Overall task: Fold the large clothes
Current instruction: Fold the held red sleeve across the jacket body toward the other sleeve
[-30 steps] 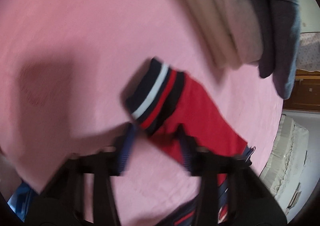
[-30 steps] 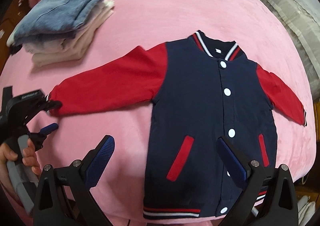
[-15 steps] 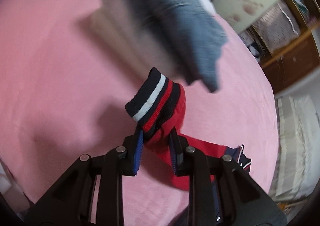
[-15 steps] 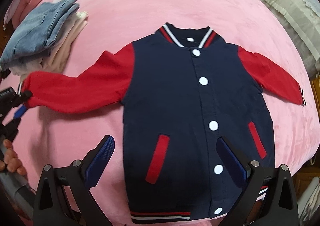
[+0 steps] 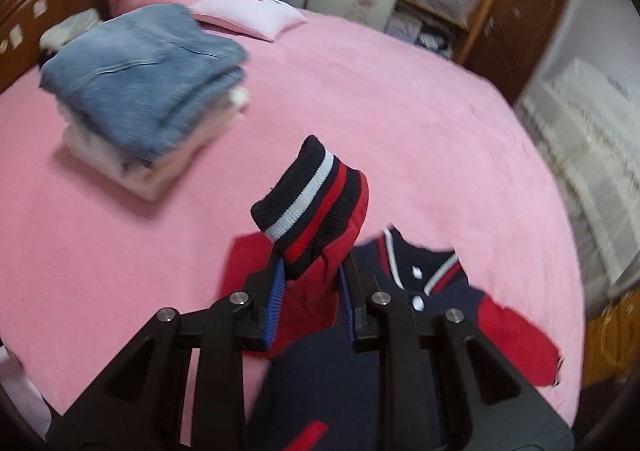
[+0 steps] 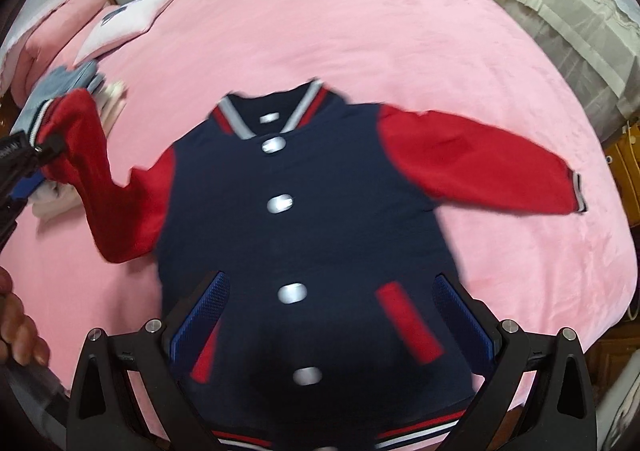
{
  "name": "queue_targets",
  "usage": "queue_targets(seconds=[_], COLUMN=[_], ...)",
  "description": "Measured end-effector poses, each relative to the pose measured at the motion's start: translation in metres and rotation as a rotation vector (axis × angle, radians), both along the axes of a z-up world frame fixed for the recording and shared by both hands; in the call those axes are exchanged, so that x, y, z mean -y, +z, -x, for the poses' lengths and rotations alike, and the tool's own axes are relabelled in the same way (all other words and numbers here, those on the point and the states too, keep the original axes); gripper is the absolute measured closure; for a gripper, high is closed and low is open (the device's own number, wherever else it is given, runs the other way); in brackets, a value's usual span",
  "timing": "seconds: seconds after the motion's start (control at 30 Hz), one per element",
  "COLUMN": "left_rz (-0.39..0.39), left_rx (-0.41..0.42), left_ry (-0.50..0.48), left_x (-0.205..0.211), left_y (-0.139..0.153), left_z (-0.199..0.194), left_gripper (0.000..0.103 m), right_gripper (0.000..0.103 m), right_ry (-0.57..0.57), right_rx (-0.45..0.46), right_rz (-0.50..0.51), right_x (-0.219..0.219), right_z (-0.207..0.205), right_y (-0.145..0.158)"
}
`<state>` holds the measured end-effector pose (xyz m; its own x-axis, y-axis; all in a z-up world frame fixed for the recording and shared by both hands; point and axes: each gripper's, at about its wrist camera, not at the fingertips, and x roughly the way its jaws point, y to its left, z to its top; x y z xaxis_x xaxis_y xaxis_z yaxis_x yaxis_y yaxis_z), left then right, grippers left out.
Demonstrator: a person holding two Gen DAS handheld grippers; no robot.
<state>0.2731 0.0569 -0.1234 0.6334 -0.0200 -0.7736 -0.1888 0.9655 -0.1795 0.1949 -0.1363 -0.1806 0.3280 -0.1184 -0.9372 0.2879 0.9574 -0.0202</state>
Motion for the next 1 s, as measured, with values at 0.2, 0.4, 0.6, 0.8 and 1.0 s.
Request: queue_targets(seconds=[0.2,0.4,0.6,0.8,1.0], left_rz=[-0.058,0.043,-0.006,-0.016,-0.011], left_rx=[-0.129,-0.193,-0.202,-0.307,-0.377], left_ry=[-0.089,-0.110,-0.066,-0.012,-0.022], left_x=[0.091,0.117,0.095,0.032,-0.014], left_y=[-0.039,-0.057,-0.046,-0.061,-0.086], left_z=[-0.002,0.004,0.020,0.013,0.014], left_gripper=[0.074,0.041,0.033,0.033,0.033], right_gripper=[0.000,0.000,0.000,0.021,0.038], right_ry=[-0.032,-0.042,0.076,0.171,0.098], right_rx=[-0.016,-0.041,-0.036,0.014,-0.050], right_rz=[0.036,0.022,-0.126,-0.423,-0.553], right_x=[0.087,0.142,0.140,0.112,0.083], right_z=[0.004,0.019,-0.005,-0.036,-0.068], right_y=[0.005,-0.009,-0.031,-0.047,-0.085])
